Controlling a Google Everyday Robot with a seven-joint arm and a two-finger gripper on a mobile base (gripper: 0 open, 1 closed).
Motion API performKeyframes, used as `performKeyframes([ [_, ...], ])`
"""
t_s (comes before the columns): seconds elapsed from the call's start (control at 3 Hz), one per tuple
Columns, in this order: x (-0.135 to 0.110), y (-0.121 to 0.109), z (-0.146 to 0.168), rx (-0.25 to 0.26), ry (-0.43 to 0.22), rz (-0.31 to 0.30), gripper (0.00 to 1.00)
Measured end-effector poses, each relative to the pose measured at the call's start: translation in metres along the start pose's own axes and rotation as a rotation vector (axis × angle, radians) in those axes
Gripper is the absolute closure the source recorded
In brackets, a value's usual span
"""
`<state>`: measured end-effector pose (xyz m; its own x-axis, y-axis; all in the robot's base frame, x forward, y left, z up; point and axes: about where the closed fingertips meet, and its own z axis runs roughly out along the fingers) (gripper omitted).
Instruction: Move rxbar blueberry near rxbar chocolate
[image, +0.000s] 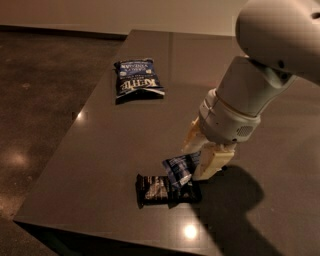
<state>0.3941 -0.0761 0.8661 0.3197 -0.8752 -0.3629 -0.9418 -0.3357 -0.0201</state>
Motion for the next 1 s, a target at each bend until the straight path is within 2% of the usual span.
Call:
performKeyframes([
  [0.33, -0.0009, -0.0011, 0.0011, 0.004, -0.001, -0.002, 0.05],
  [0.67, -0.0015, -0.0016, 0.0013, 0.007, 0.000, -0.003, 0.00],
  [1.0, -0.0015, -0.0017, 0.0013, 0.007, 0.000, -0.003, 0.00],
])
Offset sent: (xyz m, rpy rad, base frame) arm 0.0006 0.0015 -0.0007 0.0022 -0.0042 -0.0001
